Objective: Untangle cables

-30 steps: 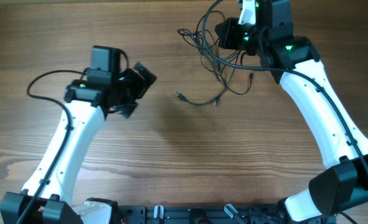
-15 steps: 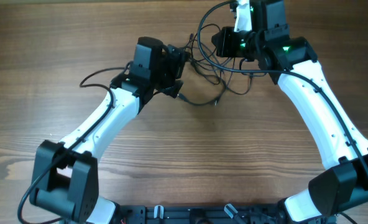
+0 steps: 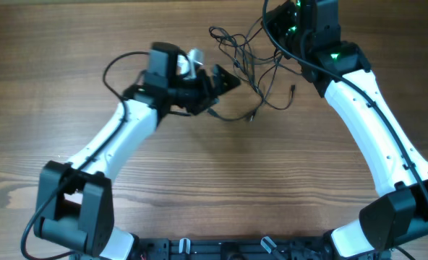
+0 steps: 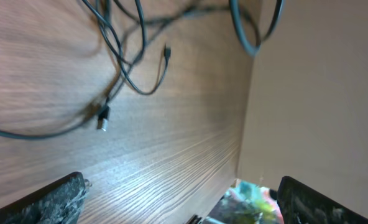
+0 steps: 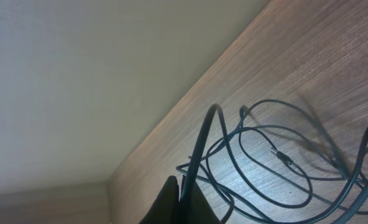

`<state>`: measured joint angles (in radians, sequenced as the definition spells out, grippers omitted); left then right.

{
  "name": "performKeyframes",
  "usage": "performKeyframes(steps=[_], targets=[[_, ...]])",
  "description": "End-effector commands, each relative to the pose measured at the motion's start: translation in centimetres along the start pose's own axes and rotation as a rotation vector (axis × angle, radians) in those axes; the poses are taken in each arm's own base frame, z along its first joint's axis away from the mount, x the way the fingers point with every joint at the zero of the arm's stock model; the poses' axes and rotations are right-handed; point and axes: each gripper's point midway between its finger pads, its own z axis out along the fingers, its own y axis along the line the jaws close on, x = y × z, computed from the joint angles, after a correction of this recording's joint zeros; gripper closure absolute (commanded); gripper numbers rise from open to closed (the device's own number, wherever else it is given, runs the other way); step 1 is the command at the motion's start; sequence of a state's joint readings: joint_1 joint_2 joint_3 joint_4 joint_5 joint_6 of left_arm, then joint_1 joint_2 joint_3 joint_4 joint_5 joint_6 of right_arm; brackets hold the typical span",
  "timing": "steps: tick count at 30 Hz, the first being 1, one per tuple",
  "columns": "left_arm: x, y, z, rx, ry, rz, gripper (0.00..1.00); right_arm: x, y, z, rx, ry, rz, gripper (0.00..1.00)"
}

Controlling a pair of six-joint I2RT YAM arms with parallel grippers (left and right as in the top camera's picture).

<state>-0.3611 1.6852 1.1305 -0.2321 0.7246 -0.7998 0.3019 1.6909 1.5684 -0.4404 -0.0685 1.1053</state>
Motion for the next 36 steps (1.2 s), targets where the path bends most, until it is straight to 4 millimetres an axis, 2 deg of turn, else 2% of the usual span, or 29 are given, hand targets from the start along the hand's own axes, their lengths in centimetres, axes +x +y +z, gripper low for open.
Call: performKeyframes(steps=[1, 4, 6, 9, 11, 13, 17, 18, 19, 20, 24, 26, 27, 28, 30, 33, 35, 36], targets=[[-1.9, 0.3, 1.1, -0.127, -0.215, -0.088, 0.0, -0.6, -0.1, -0.8, 0.02, -0.022, 0.024, 0.96], [-3.1, -2.5, 2.5, -0.097, -0.379, -0.016, 0.0, -0.3, -0.7, -0.8, 0.046, -0.009, 0.025, 0.95], [-3.8, -1.8, 2.9, -0.147, -0.48, -0.059, 0.0, 0.3, -0.9, -0.9, 0.05, 0.021, 0.026, 0.96], [-4.0, -0.1, 5.1, -0.153, -0.506, -0.168, 0.0, 0.8, -0.8, -0.9, 0.044, 0.05, 0.028, 0.95], [-5.0, 0.7, 6.5, -0.115, -0.543, -0.242, 0.0, 1.1, -0.8, -1.0, 0.039, 0.069, 0.026, 0.95], [-6.9, 0.6, 6.6, -0.068, -0.641, -0.256, 0.0, 1.6, -1.1, -1.0, 0.05, 0.092, 0.01, 0.95], [-8.4, 0.8, 5.8, -0.069, -0.742, -0.254, 0.02, 2.0, -1.9, -1.1, 0.079, 0.11, -0.037, 0.95], [-8.5, 0.9, 5.7, -0.071, -0.748, -0.254, 0.11, 2.1, -2.0, -1.1, 0.084, 0.114, -0.052, 0.95], [-8.5, 0.9, 5.7, -0.072, -0.749, -0.254, 0.29, 2.1, -2.1, -1.1, 0.086, 0.116, -0.061, 0.96], [-8.4, 1.1, 5.8, -0.08, -0.746, -0.256, 0.38, 2.1, -2.1, -1.1, 0.086, 0.117, -0.068, 0.95], [-8.7, 2.9, 5.4, -0.137, -0.744, -0.278, 0.44, 3.2, -1.0, -2.0, 0.033, 0.182, -0.093, 0.95], [-9.0, 3.1, 5.3, -0.135, -0.751, -0.281, 0.46, 3.6, -0.9, -2.6, 0.027, 0.204, -0.092, 0.95], [-9.0, 3.1, 5.3, -0.135, -0.75, -0.281, 0.52, 3.7, -0.9, -2.8, 0.026, 0.211, -0.091, 0.95], [-9.0, 3.1, 5.3, -0.137, -0.75, -0.281, 0.63, 3.8, -0.9, -3.2, 0.029, 0.213, -0.092, 0.95], [-8.8, 3.5, 5.4, -0.153, -0.744, -0.284, 0.93, 3.7, -0.5, -3.9, 0.015, 0.21, -0.121, 0.95], [-8.3, 4.9, 5.3, -0.216, -0.727, -0.29, 0.96, 3.1, -0.2, -5.4, 0.002, 0.181, -0.244, 0.95], [-7.8, 8.6, 3.6, -0.375, -0.687, -0.295, 0.96, -0.2, -1.7, -7.1, 0.102, 0.035, -0.369, 0.95], [-7.5, 10.0, 2.2, -0.452, -0.655, -0.286, 0.96, -2.7, -3.3, -8.6, 0.206, -0.069, -0.402, 0.96]])
